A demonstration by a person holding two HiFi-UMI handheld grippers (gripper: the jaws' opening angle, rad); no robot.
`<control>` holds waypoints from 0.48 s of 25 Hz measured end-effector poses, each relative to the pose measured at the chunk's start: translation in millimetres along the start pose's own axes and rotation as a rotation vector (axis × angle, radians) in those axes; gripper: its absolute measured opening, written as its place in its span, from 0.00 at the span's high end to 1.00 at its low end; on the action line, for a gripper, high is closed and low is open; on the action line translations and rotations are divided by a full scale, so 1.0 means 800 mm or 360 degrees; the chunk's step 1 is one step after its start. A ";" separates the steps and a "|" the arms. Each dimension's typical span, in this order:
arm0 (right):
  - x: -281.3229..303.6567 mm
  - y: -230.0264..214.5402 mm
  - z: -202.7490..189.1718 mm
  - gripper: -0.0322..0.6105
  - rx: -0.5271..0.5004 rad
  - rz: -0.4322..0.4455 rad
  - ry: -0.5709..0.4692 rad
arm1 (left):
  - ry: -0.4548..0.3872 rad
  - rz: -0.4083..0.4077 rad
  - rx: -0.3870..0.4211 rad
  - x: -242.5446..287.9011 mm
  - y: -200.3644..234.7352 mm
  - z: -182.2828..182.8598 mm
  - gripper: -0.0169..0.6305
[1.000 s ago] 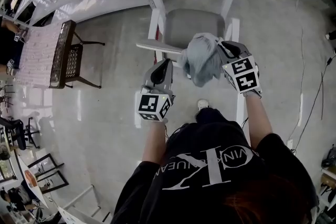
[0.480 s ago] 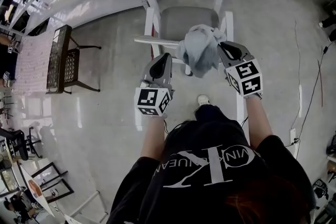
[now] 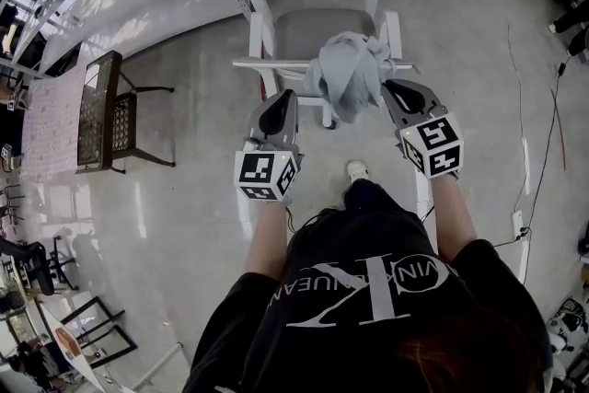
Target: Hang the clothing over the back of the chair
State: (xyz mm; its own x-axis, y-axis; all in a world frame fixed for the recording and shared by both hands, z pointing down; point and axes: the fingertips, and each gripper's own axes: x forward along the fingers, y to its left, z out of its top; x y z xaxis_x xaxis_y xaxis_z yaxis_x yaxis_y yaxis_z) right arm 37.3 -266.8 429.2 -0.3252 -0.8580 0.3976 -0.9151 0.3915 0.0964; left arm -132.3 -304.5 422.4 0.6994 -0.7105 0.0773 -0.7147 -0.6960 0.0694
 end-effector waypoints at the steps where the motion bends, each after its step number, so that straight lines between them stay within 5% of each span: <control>1: -0.003 0.003 0.000 0.90 -0.0003 -0.0004 -0.0009 | -0.0001 0.0001 0.0005 -0.003 0.000 0.000 0.96; 12: -0.038 0.030 0.005 0.90 0.0029 -0.0052 -0.0105 | -0.0028 0.0016 0.0022 -0.042 0.001 0.006 0.96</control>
State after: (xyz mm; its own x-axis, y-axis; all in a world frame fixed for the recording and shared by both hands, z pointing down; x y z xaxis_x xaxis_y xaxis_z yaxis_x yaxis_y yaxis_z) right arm 24.1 -232.8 415.5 -0.3097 -0.8904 0.3335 -0.9294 0.3576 0.0916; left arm -156.4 -282.1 414.9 0.6922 -0.7191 0.0604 -0.7217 -0.6901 0.0547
